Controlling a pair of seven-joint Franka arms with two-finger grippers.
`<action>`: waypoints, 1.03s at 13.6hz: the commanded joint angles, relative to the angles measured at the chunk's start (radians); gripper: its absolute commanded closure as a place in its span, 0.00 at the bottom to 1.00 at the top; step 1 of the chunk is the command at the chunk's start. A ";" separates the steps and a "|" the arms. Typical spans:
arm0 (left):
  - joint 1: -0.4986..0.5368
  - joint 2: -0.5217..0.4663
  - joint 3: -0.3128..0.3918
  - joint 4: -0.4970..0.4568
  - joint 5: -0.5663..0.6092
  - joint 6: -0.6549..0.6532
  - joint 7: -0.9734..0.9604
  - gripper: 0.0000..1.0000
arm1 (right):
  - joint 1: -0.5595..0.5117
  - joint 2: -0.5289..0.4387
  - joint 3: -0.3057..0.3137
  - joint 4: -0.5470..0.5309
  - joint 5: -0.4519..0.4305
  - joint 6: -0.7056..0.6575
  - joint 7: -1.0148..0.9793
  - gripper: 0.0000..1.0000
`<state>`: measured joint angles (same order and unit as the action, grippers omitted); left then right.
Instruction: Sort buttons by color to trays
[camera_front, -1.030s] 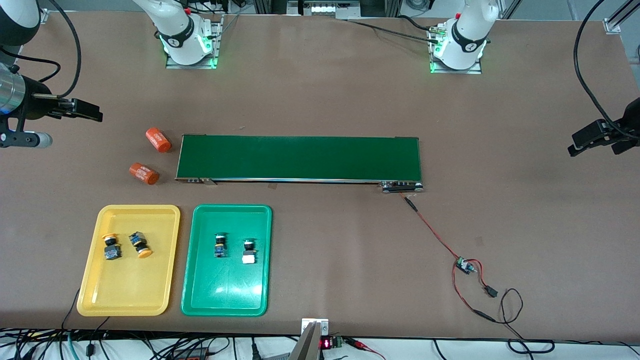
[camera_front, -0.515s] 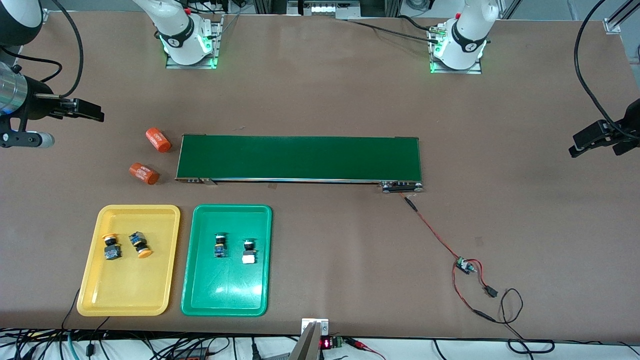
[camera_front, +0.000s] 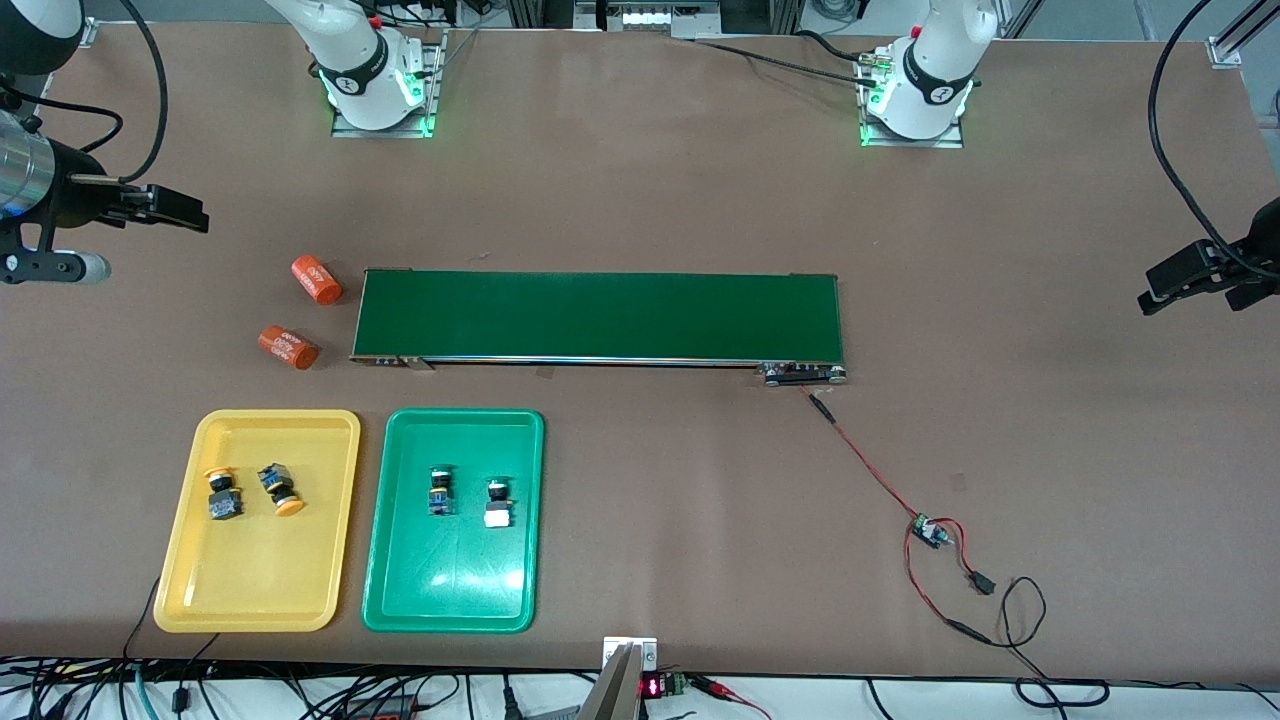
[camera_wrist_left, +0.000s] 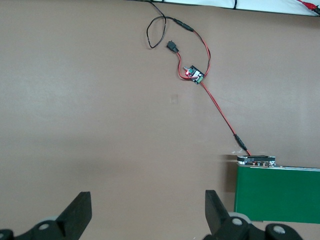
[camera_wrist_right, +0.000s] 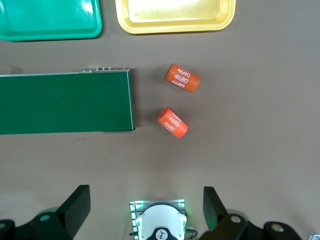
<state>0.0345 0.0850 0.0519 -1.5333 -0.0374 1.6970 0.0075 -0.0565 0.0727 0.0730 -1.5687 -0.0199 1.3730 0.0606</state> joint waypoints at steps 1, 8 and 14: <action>0.007 -0.008 0.000 0.001 -0.012 0.004 0.014 0.00 | 0.011 -0.016 -0.002 -0.011 -0.008 -0.008 0.016 0.00; 0.007 -0.005 0.002 0.002 -0.010 0.015 0.016 0.00 | -0.054 -0.010 -0.004 -0.010 -0.009 -0.002 -0.002 0.00; 0.007 -0.005 0.005 0.002 -0.009 0.016 0.016 0.00 | -0.072 -0.010 0.005 -0.010 -0.008 -0.003 -0.008 0.00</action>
<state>0.0374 0.0850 0.0538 -1.5333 -0.0374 1.7107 0.0075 -0.1318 0.0725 0.0644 -1.5691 -0.0226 1.3714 0.0587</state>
